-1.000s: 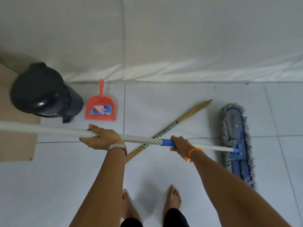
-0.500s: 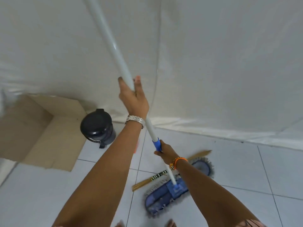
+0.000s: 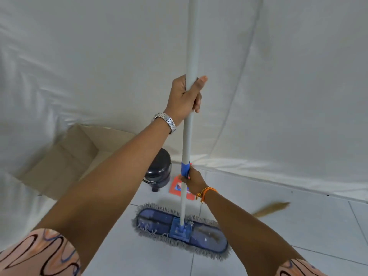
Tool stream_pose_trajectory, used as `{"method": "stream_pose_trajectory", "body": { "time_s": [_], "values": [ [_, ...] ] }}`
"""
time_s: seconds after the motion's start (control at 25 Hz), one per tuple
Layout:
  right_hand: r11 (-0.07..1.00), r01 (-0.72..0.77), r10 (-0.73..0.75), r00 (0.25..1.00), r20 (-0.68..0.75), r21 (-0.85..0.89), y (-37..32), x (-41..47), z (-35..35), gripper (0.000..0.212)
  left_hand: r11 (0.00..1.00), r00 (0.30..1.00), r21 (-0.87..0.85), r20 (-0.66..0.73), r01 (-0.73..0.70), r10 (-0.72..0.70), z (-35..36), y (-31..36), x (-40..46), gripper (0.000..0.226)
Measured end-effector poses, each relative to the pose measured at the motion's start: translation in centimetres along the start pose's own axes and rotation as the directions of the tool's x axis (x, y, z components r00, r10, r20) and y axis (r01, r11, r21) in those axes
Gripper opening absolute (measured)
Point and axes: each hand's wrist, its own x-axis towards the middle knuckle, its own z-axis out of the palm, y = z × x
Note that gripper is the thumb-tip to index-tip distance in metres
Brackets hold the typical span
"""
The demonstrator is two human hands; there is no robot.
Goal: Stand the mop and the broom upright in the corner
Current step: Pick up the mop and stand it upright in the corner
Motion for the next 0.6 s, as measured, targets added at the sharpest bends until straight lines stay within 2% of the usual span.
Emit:
{"method": "stream_pose_trajectory", "body": {
  "time_s": [0.28,0.6],
  "values": [
    [0.997,0.066,-0.065,0.997,-0.03,0.038,-10.4,4.2,14.4,0.035,0.999,0.998,0.027,0.042,0.035,-0.036,-17.3,2.3,-0.2,0.033],
    [0.996,0.066,-0.064,0.998,-0.022,0.058,-18.5,12.8,26.5,0.033,0.997,0.999,0.069,0.028,0.045,-0.047,-32.5,1.1,2.1,0.034]
  ]
}}
